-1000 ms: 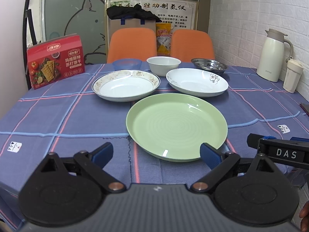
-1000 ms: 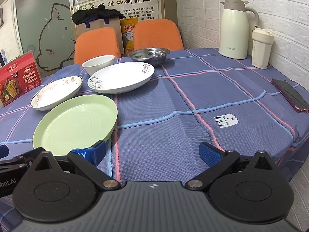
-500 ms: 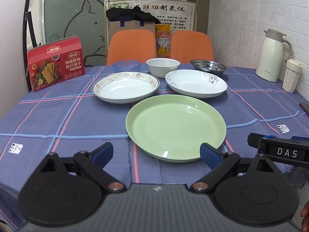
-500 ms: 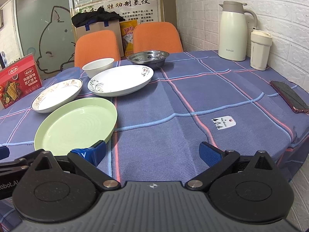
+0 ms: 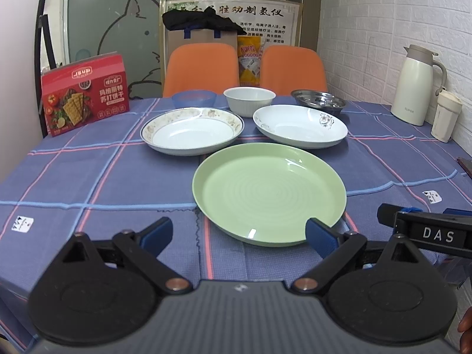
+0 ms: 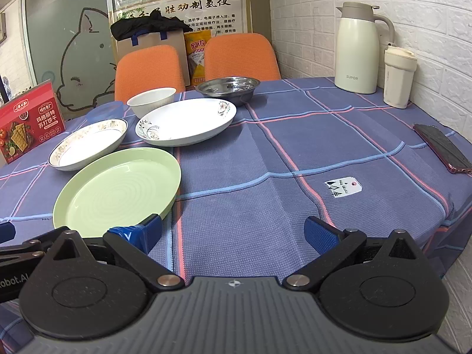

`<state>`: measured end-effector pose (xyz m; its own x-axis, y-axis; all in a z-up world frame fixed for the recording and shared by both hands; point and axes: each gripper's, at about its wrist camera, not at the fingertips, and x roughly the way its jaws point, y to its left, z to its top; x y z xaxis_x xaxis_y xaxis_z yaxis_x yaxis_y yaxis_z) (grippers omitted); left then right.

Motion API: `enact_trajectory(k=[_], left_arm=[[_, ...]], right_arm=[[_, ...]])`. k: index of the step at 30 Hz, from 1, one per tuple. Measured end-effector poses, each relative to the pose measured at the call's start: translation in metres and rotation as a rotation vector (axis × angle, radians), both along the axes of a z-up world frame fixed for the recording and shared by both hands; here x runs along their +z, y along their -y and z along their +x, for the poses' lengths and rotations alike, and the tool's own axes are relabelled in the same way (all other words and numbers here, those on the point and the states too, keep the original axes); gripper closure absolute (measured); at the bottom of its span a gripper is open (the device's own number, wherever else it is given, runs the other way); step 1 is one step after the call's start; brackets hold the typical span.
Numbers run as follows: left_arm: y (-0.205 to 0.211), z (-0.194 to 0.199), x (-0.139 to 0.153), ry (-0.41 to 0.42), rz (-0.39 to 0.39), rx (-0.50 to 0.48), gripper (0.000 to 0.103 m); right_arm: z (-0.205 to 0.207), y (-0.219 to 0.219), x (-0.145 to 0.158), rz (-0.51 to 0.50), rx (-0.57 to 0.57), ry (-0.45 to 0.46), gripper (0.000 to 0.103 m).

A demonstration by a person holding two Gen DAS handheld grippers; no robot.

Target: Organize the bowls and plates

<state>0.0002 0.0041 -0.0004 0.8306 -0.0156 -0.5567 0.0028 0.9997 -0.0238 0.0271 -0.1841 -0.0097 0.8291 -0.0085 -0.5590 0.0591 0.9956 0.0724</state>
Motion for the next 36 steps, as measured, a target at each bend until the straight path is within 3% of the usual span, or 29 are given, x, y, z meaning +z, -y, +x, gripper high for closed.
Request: enact_trajectory(k=[36], left_arm=[[-0.007, 0.014, 0.005, -0.006, -0.015, -0.01, 0.008]], right_arm=[[0.011, -0.007, -0.001, -0.006, 0.012, -0.022, 0.013]])
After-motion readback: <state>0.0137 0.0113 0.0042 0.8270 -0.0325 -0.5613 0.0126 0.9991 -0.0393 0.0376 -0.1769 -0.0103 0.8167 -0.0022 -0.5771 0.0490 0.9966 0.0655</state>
